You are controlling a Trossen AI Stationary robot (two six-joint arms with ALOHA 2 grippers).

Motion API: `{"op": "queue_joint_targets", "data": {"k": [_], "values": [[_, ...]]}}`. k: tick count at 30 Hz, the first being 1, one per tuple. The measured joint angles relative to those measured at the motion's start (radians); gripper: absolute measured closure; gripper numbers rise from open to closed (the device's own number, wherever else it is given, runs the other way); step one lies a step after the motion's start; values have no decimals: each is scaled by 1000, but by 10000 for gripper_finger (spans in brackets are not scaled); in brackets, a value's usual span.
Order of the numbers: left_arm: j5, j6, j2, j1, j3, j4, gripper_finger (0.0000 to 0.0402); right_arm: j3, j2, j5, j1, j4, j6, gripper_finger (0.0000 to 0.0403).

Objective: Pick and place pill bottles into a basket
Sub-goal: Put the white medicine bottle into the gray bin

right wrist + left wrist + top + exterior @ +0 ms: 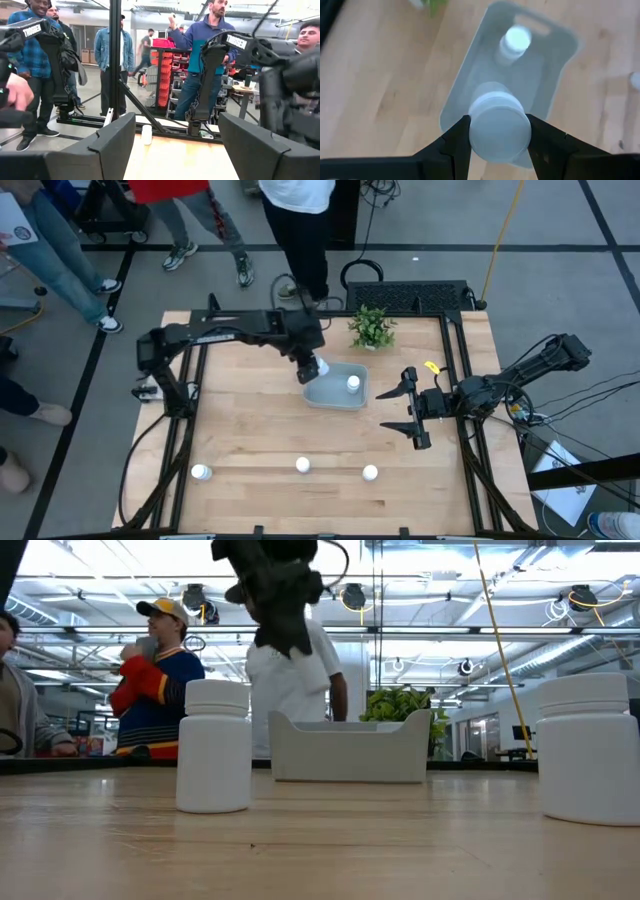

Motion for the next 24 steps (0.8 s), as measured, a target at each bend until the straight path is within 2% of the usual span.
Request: {"op": "queue_joint_targets", "data": {"k": [8,14,24], "values": [[31,31,47,22,1,-16,235,0,0,0,0,0,-1,124],[30,48,101,19,58,-43,235,0,0,0,0,1,-2,124],[-46,105,238,-27,145,-170,235,0,0,0,0,-4,0,124]]}}
